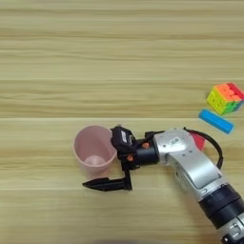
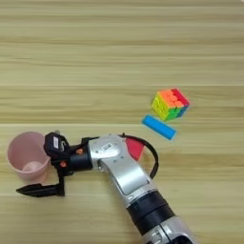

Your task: Move the objects on the table

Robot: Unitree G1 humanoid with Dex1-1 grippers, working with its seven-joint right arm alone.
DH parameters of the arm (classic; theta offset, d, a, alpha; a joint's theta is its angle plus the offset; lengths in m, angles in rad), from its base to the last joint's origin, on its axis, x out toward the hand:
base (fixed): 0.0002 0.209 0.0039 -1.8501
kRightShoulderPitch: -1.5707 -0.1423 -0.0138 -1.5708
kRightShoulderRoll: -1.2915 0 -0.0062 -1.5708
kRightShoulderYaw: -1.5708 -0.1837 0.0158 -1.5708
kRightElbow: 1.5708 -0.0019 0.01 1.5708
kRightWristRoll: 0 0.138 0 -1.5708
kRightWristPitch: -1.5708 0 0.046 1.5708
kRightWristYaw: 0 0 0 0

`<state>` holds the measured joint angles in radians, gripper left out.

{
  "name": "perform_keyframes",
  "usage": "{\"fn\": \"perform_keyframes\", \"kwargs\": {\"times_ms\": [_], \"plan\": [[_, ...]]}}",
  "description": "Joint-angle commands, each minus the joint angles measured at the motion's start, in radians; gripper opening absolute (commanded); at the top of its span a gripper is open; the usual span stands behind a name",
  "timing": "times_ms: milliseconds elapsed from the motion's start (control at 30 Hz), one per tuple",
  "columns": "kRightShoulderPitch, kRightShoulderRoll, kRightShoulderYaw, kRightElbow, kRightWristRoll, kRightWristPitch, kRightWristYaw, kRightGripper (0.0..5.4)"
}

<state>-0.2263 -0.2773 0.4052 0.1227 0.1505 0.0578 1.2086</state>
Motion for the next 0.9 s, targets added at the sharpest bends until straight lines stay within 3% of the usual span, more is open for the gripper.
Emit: {"fn": "perform_keyframes", "kwargs": {"times_ms": [33,900], "plan": [[-0.058,-0.001,-0.029,-0.024,0.014,-0.012,-0.030,5.38],[-0.025,-0.081,-0.096,-0.010,0.027,-0.037,0.005,5.38]]}}
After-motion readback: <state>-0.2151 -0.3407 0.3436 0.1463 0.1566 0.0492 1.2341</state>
